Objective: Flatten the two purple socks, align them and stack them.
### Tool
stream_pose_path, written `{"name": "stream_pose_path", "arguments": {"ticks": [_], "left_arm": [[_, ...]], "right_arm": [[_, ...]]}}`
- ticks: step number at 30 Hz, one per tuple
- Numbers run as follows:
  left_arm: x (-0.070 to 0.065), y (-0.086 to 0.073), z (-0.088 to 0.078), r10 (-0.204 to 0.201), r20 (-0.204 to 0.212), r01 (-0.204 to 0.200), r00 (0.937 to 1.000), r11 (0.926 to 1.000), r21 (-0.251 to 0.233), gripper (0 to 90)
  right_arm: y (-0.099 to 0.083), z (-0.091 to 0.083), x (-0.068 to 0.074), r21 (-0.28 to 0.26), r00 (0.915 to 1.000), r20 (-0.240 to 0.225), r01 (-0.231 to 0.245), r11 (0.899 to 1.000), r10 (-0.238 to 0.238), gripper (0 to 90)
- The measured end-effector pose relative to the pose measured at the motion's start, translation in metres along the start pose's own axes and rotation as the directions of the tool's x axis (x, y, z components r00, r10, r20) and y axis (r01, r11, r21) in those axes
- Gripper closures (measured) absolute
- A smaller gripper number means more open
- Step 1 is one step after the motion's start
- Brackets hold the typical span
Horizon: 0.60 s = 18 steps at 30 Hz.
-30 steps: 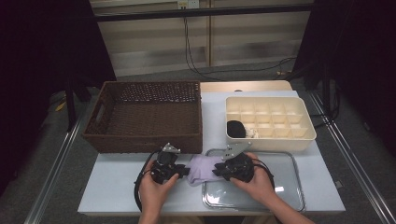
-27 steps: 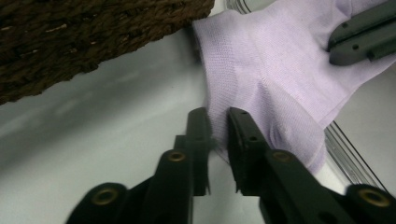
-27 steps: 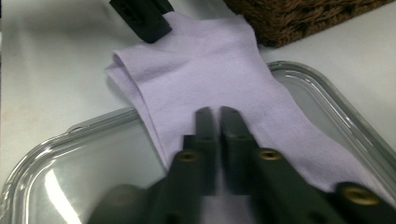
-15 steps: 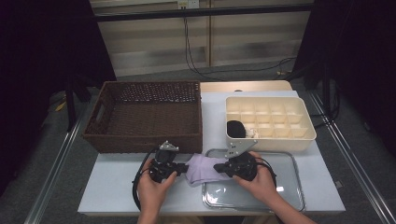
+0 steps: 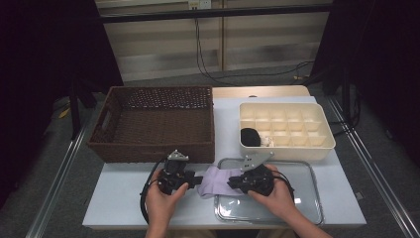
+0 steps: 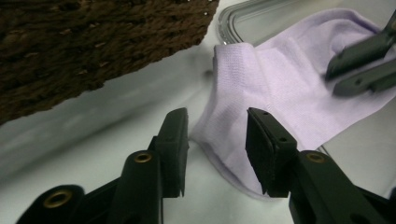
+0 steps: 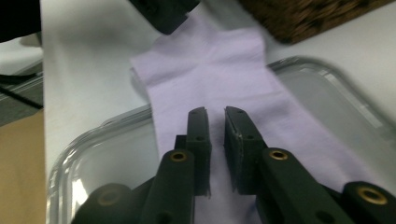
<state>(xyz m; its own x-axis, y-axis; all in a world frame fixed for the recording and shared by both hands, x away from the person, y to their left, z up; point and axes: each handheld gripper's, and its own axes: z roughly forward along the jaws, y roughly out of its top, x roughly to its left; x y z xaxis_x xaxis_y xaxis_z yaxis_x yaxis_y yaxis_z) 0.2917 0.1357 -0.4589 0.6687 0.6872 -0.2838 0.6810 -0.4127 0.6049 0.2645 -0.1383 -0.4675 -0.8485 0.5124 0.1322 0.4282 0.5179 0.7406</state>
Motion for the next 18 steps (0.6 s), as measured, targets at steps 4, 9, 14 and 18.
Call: {"name": "stream_pose_path", "arguments": {"ticks": [4,9,14,18], "left_arm": [[0.001,-0.001,0.005,0.014,-0.030,-0.014,0.9994,0.9999,0.001,60.9],[-0.001,-0.001,0.008,0.029,-0.041,-0.028,0.9988,0.9995,0.013,68.6],[-0.003,-0.001,0.011,0.045,-0.039,-0.043,0.9982,0.9978,0.051,80.0],[-0.005,-0.001,0.012,0.052,-0.046,-0.049,0.9976,0.9973,0.055,82.1]], "right_arm": [[0.003,-0.003,-0.005,-0.004,0.9996,0.029,-0.005,1.000,0.005,80.3],[0.001,-0.016,-0.022,0.005,0.9945,0.100,-0.030,1.000,0.029,77.7],[-0.008,-0.010,-0.025,0.042,0.9937,0.108,-0.034,0.999,0.029,82.7],[-0.005,-0.009,-0.026,0.055,0.9957,0.086,-0.041,0.998,0.036,90.0]]}}
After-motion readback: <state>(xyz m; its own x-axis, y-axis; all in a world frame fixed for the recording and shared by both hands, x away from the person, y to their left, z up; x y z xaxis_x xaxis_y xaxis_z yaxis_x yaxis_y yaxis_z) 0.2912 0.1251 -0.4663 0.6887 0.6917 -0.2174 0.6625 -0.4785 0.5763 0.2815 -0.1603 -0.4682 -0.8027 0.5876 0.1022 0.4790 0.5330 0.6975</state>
